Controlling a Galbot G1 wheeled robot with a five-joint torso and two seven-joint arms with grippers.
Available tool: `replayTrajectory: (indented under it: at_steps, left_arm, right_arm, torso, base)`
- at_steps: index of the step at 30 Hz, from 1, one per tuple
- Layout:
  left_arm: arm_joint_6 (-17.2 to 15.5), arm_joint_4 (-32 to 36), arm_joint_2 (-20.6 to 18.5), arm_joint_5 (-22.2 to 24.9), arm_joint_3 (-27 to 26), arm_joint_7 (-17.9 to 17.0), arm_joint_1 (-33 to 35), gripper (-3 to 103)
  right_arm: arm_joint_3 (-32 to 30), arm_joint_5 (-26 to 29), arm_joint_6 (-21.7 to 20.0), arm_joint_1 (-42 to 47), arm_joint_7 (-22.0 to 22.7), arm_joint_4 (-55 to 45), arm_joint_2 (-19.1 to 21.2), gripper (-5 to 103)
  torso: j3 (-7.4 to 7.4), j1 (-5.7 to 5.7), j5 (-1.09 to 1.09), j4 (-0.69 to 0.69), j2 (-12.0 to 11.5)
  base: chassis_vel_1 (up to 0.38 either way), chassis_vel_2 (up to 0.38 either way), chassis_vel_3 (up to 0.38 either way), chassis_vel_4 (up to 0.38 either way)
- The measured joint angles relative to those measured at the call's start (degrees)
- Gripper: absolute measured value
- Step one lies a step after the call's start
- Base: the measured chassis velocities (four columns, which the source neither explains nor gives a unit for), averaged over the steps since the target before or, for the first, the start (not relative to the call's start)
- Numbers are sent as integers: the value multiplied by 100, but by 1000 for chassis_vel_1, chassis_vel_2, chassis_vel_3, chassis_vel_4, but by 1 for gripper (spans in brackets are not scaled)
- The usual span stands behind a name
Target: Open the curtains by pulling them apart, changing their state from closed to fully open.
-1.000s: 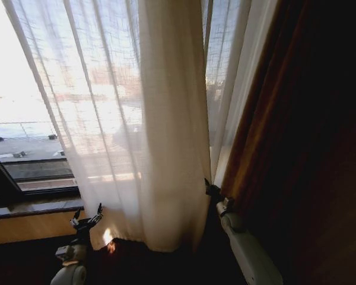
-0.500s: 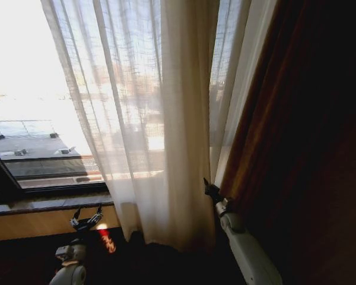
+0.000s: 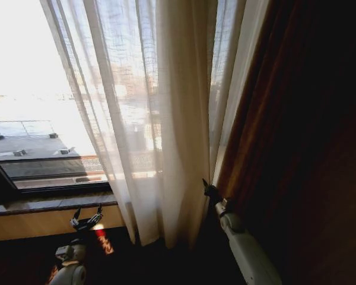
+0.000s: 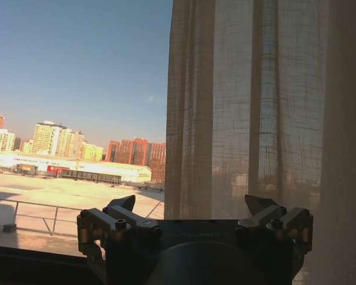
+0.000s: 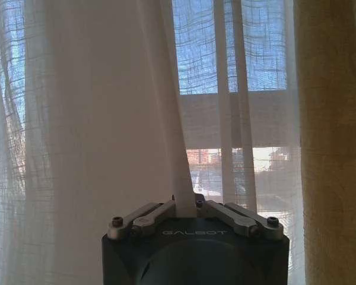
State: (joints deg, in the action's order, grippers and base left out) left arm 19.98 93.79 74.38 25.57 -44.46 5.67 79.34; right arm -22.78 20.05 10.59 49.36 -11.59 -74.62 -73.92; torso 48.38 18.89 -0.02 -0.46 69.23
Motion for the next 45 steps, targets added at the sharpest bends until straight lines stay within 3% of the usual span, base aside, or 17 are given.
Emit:
replayTrajectory:
  at_steps: [11,20,30,37,40,42,43,45]
  left_arm:
    - [0,0,1,0,1,2,0,100]
    - [0,0,0,0,-2,1,0,100]
    - [0,0,0,0,-2,0,0,100]
    - [0,0,0,0,-2,0,0,100]
    - [0,-1,0,0,-3,-1,0,100]
    - [0,0,0,0,-1,-1,0,100]
    - [0,0,0,0,-1,-1,0,100]
    - [0,0,0,0,-1,-1,0,100]
  right_arm:
    - [10,-220,-33,-116,194,115,-9,0]
    - [-259,-980,-579,-319,1594,229,83,0]
    - [-459,-1121,-704,-314,1849,266,235,0]
    - [-322,-941,-648,-136,1639,74,199,-2]
    - [-145,-764,-590,28,1439,-140,180,14]
    - [-104,-740,-590,65,1423,-186,180,14]
    - [-21,-698,-600,170,1384,-291,191,24]
    - [24,-673,-638,281,1323,-401,220,30]
  torso:
    - [0,0,0,0,0]
    - [0,0,3,0,0]
    - [0,0,1,0,0]
    - [0,0,2,-1,0]
    - [0,0,0,0,0]
    - [0,0,0,0,0]
    - [0,0,3,0,0]
    - [0,0,2,0,0]
  base:
    - [-60,-54,53,56]
    - [0,0,0,0]
    - [0,0,0,0]
    - [0,0,0,0]
    - [0,0,0,0]
    - [0,0,0,0]
    - [0,0,0,0]
    - [0,0,0,0]
